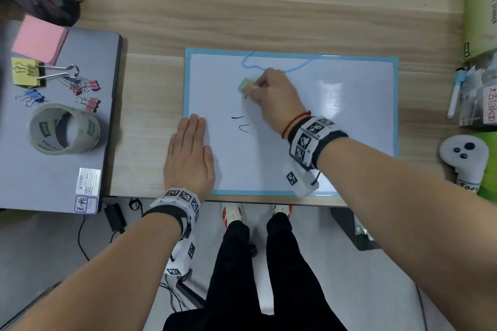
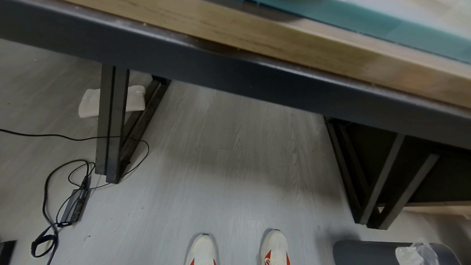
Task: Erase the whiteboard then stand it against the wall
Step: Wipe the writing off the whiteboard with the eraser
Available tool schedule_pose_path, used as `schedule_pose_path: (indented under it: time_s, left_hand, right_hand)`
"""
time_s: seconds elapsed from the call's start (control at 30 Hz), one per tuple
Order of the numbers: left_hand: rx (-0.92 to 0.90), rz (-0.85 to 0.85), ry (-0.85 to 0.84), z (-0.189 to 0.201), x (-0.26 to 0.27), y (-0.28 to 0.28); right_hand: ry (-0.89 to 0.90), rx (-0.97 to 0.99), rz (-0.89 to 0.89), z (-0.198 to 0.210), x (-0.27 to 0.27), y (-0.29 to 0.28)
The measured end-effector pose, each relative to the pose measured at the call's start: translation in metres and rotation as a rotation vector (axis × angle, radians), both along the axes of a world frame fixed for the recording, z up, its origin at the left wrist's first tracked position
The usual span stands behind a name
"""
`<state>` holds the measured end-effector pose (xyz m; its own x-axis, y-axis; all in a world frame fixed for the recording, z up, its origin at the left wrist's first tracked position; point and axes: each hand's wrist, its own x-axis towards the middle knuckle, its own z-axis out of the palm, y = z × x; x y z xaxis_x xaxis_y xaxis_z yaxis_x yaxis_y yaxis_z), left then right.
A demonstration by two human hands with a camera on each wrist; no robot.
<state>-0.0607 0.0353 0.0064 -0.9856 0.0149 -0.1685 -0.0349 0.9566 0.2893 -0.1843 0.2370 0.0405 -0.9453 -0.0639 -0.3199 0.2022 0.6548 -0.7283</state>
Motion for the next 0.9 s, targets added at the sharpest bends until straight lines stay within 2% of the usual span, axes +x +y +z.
schedule_pose_path:
  time_s: [0.07, 0.13, 0.23, 0.3, 0.37, 0.43, 0.5, 0.53, 0.57, 0.67, 0.7, 0.77, 0.9]
  left_hand:
    - [0.000, -0.001, -0.001, 0.000, 0.000, 0.000]
    - [0.008, 0.003, 0.004, 0.001, 0.000, 0.001]
    - [0.014, 0.003, -0.003, 0.001, 0.000, 0.001]
    - [0.019, 0.002, -0.004, 0.002, 0.000, 0.001]
    - [0.021, 0.004, -0.002, 0.001, 0.000, 0.000]
    - [0.021, 0.004, -0.003, 0.000, 0.000, -0.001]
    - [0.021, 0.005, -0.002, -0.001, 0.001, -0.001]
    - [0.022, 0.005, -0.003, 0.000, 0.000, 0.000]
    - [0.023, 0.003, -0.005, 0.000, 0.000, 0.000]
    - [0.022, 0.000, -0.012, 0.001, 0.000, 0.000]
    - [0.019, -0.001, -0.013, 0.001, 0.000, 0.000]
    - [0.014, -0.004, -0.009, 0.000, 0.000, 0.000]
    - [0.010, 0.000, 0.001, 0.000, 0.000, 0.000]
  right_hand:
    - [-0.074, -0.012, 0.197, 0.001, 0.018, -0.013]
    - [-0.043, 0.045, 0.372, 0.001, 0.025, -0.014]
    - [0.080, 0.050, 0.178, 0.001, 0.004, 0.001]
    - [0.157, 0.123, 0.144, -0.003, -0.006, 0.006]
    - [0.000, 0.011, 0.084, 0.000, 0.004, -0.002]
    - [-0.131, -0.068, 0.186, 0.002, 0.032, -0.012]
    - [-0.198, -0.029, 0.366, 0.005, 0.059, -0.013]
    - [-0.198, -0.022, 0.381, 0.004, 0.062, -0.007]
    - [-0.181, -0.019, 0.332, 0.003, 0.058, 0.000]
    - [-0.071, -0.046, -0.046, -0.005, 0.028, 0.024]
    - [-0.026, -0.052, -0.119, -0.005, 0.022, 0.027]
    - [-0.051, -0.066, -0.091, -0.003, 0.028, 0.020]
    - [-0.179, -0.058, 0.223, 0.000, 0.069, 0.001]
